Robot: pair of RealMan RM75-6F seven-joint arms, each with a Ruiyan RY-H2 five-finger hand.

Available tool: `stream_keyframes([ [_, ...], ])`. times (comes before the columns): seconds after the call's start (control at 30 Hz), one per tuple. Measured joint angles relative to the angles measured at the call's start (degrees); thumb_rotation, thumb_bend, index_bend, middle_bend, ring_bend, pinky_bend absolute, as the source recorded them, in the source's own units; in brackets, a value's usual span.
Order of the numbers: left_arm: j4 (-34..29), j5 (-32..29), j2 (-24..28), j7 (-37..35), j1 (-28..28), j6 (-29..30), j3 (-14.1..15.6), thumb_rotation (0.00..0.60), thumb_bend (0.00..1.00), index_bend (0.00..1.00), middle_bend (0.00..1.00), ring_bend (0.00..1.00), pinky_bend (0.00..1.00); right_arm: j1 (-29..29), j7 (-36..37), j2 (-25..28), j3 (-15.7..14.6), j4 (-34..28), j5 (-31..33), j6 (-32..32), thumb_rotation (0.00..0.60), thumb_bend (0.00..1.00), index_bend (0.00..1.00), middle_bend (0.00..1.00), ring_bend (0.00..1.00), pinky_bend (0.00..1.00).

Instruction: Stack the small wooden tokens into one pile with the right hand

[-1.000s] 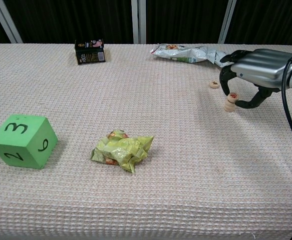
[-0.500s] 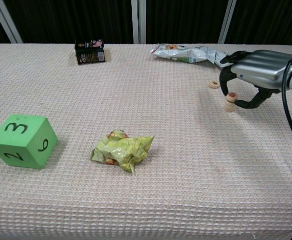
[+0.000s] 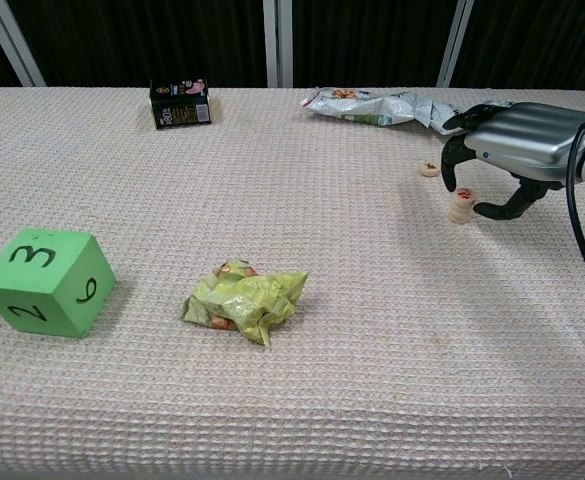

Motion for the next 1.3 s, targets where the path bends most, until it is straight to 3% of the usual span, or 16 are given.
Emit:
stream_keyframes([
  [0.3,0.58,-0.45,0.02,-0.75,0.53,0.40,0.09,0.600,0.00,0.27,0.15,0.12,0.17,-1.23,1.02,3.78,0.78,-2.32,0.07,2.39,0.600,0.30,0.37,0.26,0.00,0.00],
  [0.43,0.55,-0.40,0.00,-0.77,0.46,0.23,0.09,0.600,0.00,0.27,0.15,0.12,0.17,-1.40,1.53,7.81,2.90,-4.04,2.20,2.71,0.600,0.30,0.37,0.26,0.00,0.00],
  [0.57,-0.03,0.08,0.01,-0.28,0.51,0.67,0.15,0.600,0.00,0.27,0.15,0.12,0.17,0.63,1.98,7.66,4.83,-2.06,4.62,-0.68,0.600,0.28,0.39,0.26,0.01,0.00],
  [0.7,-0.77,-0.03,0.18,0.50,0.72,0.85,0.27,0.600,0.00,0.27,0.15,0.12,0.17,3.82,1.71,4.72,5.92,3.50,7.05,-6.06,0.600,0.20,0.39,0.26,0.00,0.00],
  [0.93,-1.18,-0.78,0.53,1.01,0.74,0.50,0.13,0.600,0.00,0.27,0.15,0.12,0.17,8.99,0.82,-4.46,6.72,15.03,9.82,-12.50,0.600,0.27,0.39,0.26,0.01,0.00],
  [1.3,-0.33,-1.13,0.33,0.13,0.64,0.06,0.00,0.600,0.00,0.27,0.15,0.12,0.17,11.95,2.31,-11.81,6.15,23.92,9.41,-15.08,0.600,0.28,0.41,0.26,0.01,0.00],
])
